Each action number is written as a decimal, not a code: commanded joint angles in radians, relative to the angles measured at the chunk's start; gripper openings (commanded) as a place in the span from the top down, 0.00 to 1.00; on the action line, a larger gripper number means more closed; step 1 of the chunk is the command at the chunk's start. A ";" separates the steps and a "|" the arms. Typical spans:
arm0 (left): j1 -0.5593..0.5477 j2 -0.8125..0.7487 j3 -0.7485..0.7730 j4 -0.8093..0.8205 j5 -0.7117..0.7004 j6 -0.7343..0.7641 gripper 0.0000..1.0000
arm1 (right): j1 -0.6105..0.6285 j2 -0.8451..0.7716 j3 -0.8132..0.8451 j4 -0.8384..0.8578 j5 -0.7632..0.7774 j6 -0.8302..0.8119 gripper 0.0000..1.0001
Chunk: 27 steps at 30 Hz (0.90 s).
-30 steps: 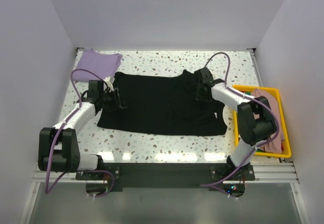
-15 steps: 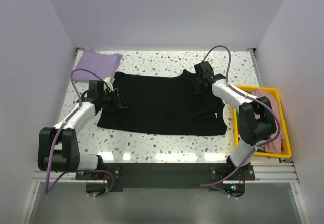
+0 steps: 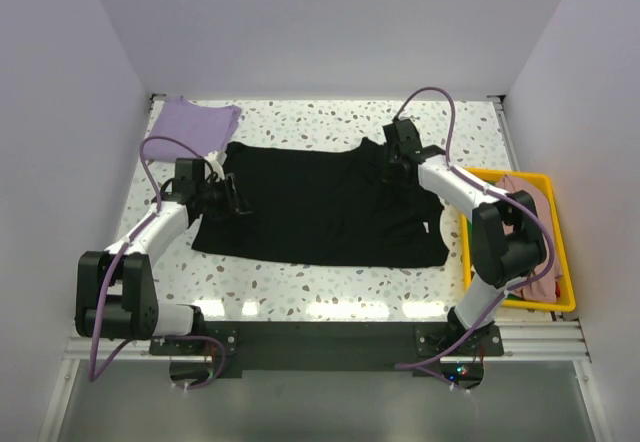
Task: Fold and stack the t-shirts
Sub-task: Fold the tshirt
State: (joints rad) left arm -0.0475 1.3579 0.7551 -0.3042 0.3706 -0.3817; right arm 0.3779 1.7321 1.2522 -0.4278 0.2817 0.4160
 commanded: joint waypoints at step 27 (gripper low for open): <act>-0.006 -0.002 -0.003 0.017 -0.007 0.017 0.54 | 0.035 0.070 0.043 -0.014 0.136 -0.002 0.51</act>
State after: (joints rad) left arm -0.0475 1.3594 0.7547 -0.3046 0.3634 -0.3813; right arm 0.4133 1.8431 1.2896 -0.4530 0.3943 0.3866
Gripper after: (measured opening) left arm 0.457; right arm 0.470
